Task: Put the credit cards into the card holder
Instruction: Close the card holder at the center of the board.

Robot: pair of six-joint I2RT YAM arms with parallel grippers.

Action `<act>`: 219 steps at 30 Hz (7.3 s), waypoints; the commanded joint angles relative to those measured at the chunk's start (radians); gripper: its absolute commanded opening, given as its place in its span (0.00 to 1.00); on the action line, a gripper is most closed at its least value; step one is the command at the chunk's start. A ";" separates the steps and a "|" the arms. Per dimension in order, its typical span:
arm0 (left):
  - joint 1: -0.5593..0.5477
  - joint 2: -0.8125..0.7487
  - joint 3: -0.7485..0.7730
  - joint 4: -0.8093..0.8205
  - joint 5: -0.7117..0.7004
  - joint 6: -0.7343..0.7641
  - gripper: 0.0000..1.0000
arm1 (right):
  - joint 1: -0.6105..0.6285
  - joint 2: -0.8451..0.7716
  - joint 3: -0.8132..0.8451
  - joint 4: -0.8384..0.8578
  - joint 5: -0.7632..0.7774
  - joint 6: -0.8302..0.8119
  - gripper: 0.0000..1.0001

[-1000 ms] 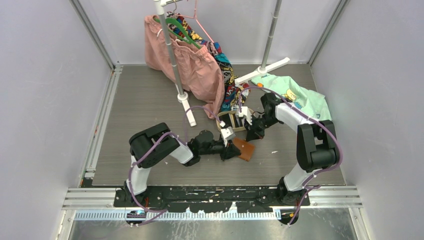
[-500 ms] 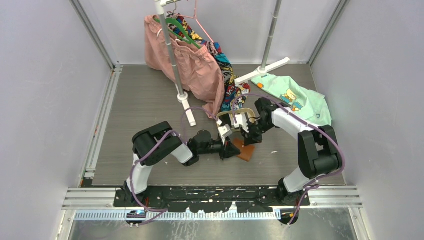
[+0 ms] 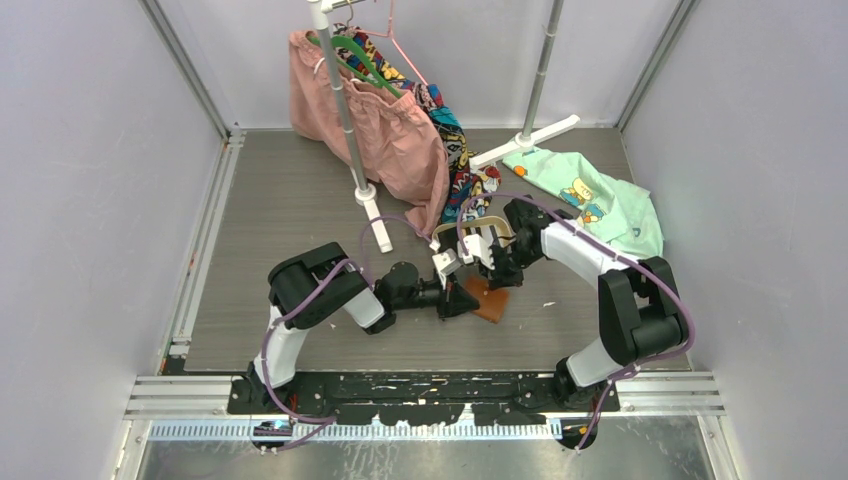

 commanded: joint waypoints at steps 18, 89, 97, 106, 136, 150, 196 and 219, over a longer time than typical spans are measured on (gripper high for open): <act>0.009 0.017 -0.004 0.001 -0.004 -0.010 0.06 | -0.070 -0.030 -0.006 0.082 -0.091 0.115 0.35; 0.009 0.079 -0.047 0.183 -0.013 -0.057 0.04 | 0.036 -0.115 -0.067 -0.007 -0.019 -0.060 0.01; 0.010 0.081 -0.045 0.185 -0.012 -0.066 0.03 | 0.045 -0.112 -0.056 -0.003 -0.012 -0.056 0.01; 0.010 0.077 -0.042 0.183 -0.008 -0.074 0.03 | -0.054 -0.158 -0.023 -0.024 -0.108 -0.017 0.33; 0.009 0.081 -0.039 0.183 -0.004 -0.079 0.02 | -0.031 -0.033 0.011 0.122 -0.018 0.194 0.20; 0.010 0.078 -0.040 0.183 -0.004 -0.081 0.02 | -0.026 -0.025 0.021 0.108 -0.005 0.198 0.01; 0.009 0.061 -0.053 0.185 -0.004 -0.080 0.01 | 0.056 0.011 -0.004 -0.034 -0.049 0.139 0.01; 0.010 0.056 -0.062 0.185 -0.005 -0.074 0.01 | 0.088 0.030 -0.047 -0.082 0.036 0.066 0.01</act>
